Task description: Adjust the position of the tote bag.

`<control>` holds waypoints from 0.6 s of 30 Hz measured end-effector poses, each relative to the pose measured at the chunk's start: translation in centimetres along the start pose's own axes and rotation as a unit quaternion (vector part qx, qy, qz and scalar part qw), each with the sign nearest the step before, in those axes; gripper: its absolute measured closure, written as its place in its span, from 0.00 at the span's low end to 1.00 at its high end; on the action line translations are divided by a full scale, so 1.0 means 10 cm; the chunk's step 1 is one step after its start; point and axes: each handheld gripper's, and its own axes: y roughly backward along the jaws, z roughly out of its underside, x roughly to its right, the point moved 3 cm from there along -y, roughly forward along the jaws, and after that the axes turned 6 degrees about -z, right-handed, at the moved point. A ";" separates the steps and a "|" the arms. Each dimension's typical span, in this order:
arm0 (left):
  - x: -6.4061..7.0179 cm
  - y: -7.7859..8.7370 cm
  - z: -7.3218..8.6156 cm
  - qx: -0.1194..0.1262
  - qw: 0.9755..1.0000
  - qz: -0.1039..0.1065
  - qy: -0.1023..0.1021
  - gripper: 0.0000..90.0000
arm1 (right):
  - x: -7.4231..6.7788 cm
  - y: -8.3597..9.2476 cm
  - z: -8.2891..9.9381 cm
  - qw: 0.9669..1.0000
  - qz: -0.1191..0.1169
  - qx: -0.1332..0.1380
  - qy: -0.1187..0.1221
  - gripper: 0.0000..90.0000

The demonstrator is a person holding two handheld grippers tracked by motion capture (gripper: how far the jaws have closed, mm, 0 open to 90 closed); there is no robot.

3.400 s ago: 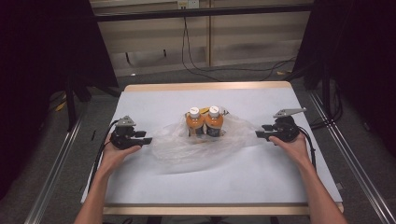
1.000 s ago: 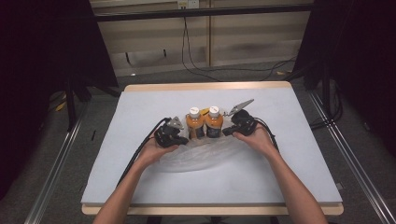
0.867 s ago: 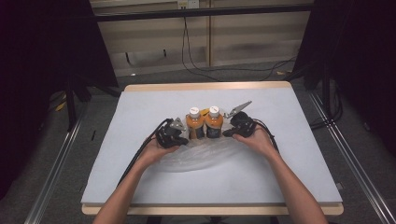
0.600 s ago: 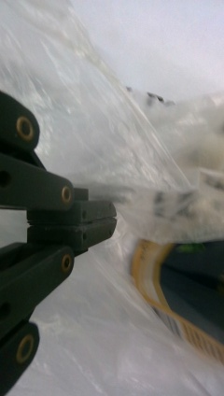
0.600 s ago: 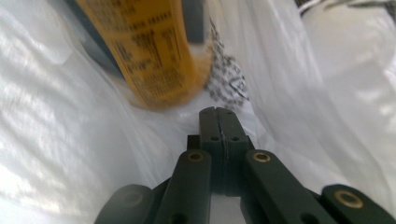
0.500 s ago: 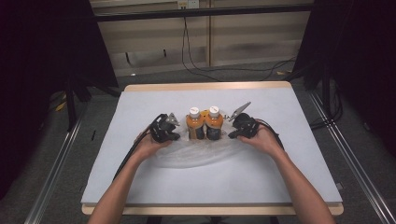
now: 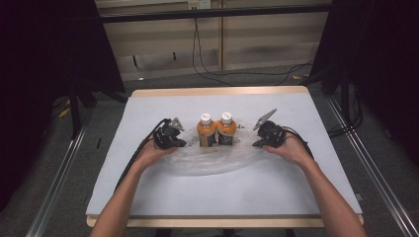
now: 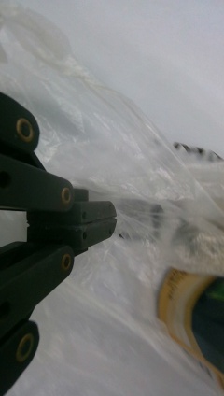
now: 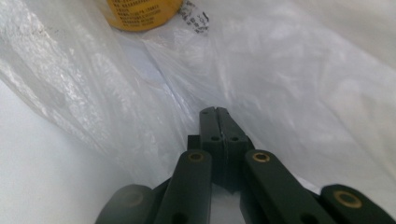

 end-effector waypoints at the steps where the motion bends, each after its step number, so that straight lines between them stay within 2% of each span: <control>1: 0.02 0.02 -0.03 0.005 1.000 0.000 -0.005 1.00 | 0.00 -0.01 -0.01 1.000 -0.002 0.001 0.004 1.00; 5: 0.12 0.13 -0.18 0.029 0.999 0.013 -0.025 1.00 | -0.06 -0.03 -0.07 1.000 -0.009 0.007 0.007 1.00; 7: 0.17 0.17 -0.22 0.033 0.998 0.020 -0.044 1.00 | -0.09 -0.04 -0.10 1.000 -0.009 0.010 0.012 1.00; 8: 0.19 0.17 -0.23 0.033 0.998 0.026 -0.046 1.00 | -0.10 -0.04 -0.11 1.000 -0.010 0.012 0.012 1.00; 9: 0.22 0.15 -0.23 0.028 0.998 0.028 -0.055 1.00 | -0.10 -0.04 -0.12 1.000 -0.012 0.014 0.014 1.00; 10: 0.24 0.11 -0.22 0.022 0.998 0.021 -0.052 1.00 | -0.11 -0.03 -0.13 1.000 -0.013 0.015 0.016 1.00; 11: 0.24 0.08 -0.21 0.014 0.998 0.026 -0.053 1.00 | -0.11 -0.02 -0.14 1.000 -0.013 0.019 0.018 1.00; 14: 0.26 0.00 -0.21 0.017 0.998 0.029 -0.053 1.00 | -0.15 0.00 -0.21 1.000 -0.011 0.019 0.021 1.00; 15: 0.29 -0.01 -0.22 0.017 0.998 0.026 -0.050 1.00 | -0.15 0.00 -0.23 0.999 -0.013 0.021 0.030 1.00; 18: 0.35 -0.05 -0.24 0.002 0.997 0.025 -0.076 1.00 | -0.19 -0.02 -0.33 0.999 -0.013 0.021 0.037 1.00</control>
